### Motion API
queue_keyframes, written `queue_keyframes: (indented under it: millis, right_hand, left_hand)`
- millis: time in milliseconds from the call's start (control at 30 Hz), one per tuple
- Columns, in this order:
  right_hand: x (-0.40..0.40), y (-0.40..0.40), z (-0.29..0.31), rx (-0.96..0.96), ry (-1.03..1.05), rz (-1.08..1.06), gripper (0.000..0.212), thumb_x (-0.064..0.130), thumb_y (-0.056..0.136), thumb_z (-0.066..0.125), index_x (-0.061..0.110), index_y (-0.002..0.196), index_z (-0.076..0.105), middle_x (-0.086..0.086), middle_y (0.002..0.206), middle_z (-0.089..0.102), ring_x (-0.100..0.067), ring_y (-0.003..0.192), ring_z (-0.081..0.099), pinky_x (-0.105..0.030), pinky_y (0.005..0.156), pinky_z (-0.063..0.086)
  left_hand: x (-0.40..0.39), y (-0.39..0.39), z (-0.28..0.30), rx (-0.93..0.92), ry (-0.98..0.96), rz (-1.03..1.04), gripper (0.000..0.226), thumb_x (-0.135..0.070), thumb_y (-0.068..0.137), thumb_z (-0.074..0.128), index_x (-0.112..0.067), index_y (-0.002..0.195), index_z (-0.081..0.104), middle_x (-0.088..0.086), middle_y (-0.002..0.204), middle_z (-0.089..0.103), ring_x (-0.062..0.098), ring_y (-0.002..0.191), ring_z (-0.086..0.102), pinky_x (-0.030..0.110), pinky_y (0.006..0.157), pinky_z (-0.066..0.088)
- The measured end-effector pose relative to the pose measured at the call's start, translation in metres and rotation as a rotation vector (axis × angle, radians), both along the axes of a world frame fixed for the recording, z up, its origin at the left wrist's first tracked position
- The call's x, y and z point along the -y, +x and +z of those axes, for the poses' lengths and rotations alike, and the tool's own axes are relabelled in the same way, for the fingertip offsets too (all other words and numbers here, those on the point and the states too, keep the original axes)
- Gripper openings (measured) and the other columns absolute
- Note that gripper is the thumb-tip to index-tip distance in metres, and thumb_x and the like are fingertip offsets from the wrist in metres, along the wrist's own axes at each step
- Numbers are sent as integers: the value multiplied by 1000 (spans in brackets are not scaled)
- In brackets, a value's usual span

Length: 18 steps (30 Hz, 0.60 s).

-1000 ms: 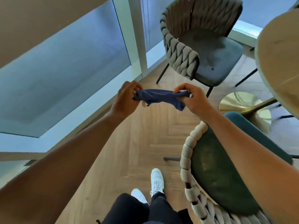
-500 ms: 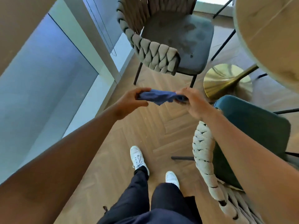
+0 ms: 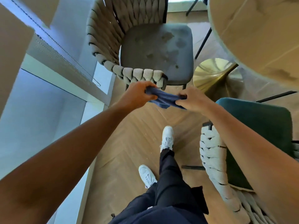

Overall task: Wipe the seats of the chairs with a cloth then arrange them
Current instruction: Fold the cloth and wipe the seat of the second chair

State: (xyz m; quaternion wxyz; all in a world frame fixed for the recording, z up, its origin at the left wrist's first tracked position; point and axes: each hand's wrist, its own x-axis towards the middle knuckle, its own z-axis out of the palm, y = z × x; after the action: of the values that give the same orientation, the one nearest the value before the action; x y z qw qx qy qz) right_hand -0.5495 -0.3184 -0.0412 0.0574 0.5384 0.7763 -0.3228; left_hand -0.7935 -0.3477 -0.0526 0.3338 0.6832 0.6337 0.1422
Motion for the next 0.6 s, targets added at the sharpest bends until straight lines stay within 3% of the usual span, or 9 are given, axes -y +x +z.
queue_keyframes:
  millis: [100,200,267,333,400,467,533,600]
  right_hand:
    - [-42,17,-17,-93,92,-148,19,37,90,64,22,97,72,1,102,59,-18,95,55,-37,86,46]
    - [-92,31,-32,-515,-168,-404,15,33,82,65,18,82,67,3,80,58,-12,73,54,-39,70,43]
    - [-123,32,-38,-650,-329,-522,18,34,81,65,19,91,69,-2,77,64,-16,73,59,-40,69,46]
    - [-149,31,-49,-741,-422,-602,20,29,86,65,16,101,67,-15,95,68,-33,89,67,-48,80,57]
    - [-172,26,-61,-791,-427,-686,10,20,95,61,17,104,63,-17,105,66,-36,98,68,-50,86,60]
    - [-194,20,-69,-818,-389,-824,12,14,98,60,23,106,62,-6,104,66,-27,98,68,-45,86,60]
    - [-212,10,-79,-819,-342,-986,15,18,98,61,27,110,62,0,108,65,-21,101,66,-43,86,61]
    - [-226,-2,-92,-800,-393,-1170,26,31,96,60,30,122,59,0,115,63,-18,101,63,-46,82,59]
  left_hand:
    - [-54,9,1,-47,103,-16,34,-41,82,74,-22,110,72,6,114,55,23,110,51,30,94,39]
    - [-112,13,1,1,29,-74,41,-49,85,61,-18,112,66,10,130,59,27,124,54,41,111,37]
    - [-147,20,2,69,-89,-23,30,-40,93,60,-17,113,60,8,110,67,24,100,65,42,93,53]
    - [-179,26,-4,104,-115,31,20,-34,98,60,-18,110,56,2,94,66,15,83,64,35,75,56]
    - [-206,28,-14,97,-97,38,21,-36,98,60,-20,111,55,1,93,66,11,81,65,30,72,56]
    - [-228,29,-25,91,-87,31,23,-37,96,63,-22,112,55,1,94,66,12,82,65,24,69,55]
    - [-245,34,-33,112,-58,34,25,-35,95,66,-21,113,56,-1,91,66,7,78,64,15,64,50]
    - [-256,42,-43,135,-42,-16,29,-33,94,69,-19,116,57,0,90,67,8,74,63,17,65,51]
